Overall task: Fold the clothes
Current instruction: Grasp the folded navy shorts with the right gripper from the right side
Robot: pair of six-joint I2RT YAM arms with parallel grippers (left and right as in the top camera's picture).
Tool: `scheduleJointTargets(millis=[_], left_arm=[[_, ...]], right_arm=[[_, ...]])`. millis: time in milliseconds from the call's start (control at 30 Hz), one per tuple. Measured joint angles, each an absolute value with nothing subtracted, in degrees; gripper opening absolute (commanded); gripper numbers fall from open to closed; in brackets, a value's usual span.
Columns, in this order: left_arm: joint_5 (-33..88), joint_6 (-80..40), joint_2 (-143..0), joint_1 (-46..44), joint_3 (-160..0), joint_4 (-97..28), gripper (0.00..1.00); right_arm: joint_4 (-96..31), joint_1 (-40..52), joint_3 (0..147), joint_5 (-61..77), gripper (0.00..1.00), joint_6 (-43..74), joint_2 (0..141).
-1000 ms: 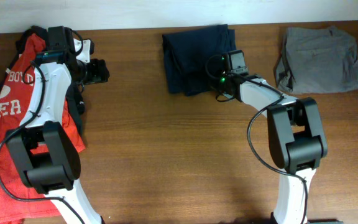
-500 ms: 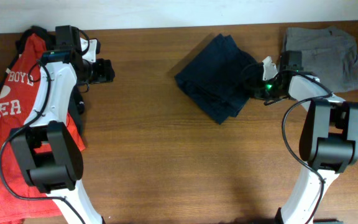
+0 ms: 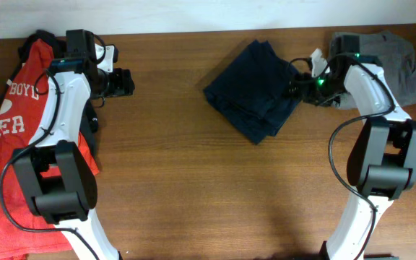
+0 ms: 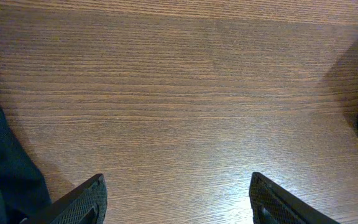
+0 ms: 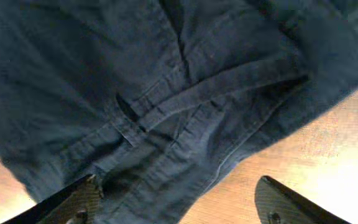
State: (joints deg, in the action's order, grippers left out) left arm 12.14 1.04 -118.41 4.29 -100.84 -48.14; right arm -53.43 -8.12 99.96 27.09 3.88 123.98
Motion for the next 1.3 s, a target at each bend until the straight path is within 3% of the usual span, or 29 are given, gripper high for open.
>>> scheduleJointTargets(millis=[233, 533, 767, 1067, 1167, 1300], left_arm=[[12.2, 1.0, -118.4, 4.3, -100.8, -48.2, 0.73], [12.1, 1.0, -118.4, 4.3, -100.8, -48.2, 0.73], [12.2, 1.0, -118.4, 4.3, -100.8, -48.4, 0.73], [12.2, 1.0, -118.4, 4.3, -100.8, -48.4, 0.73], [12.1, 1.0, -118.4, 4.3, -100.8, -48.4, 0.73], [12.2, 1.0, -118.4, 4.3, -100.8, -48.4, 0.73]], right_arm=[[-52.4, -5.2, 96.1, 19.4, 0.89, 24.0, 124.0], [-43.4, 1.5, 89.2, 8.5, 0.93, 37.0, 123.2], [-38.8, 1.7, 86.5, 7.5, 0.88, 41.0, 122.0], [-37.2, 0.3, 86.4, 13.7, 0.91, 38.7, 122.0], [-37.3, -0.2, 86.4, 14.9, 0.84, 38.5, 122.1], [-37.2, 0.5, 86.4, 13.5, 0.66, 37.8, 122.5]])
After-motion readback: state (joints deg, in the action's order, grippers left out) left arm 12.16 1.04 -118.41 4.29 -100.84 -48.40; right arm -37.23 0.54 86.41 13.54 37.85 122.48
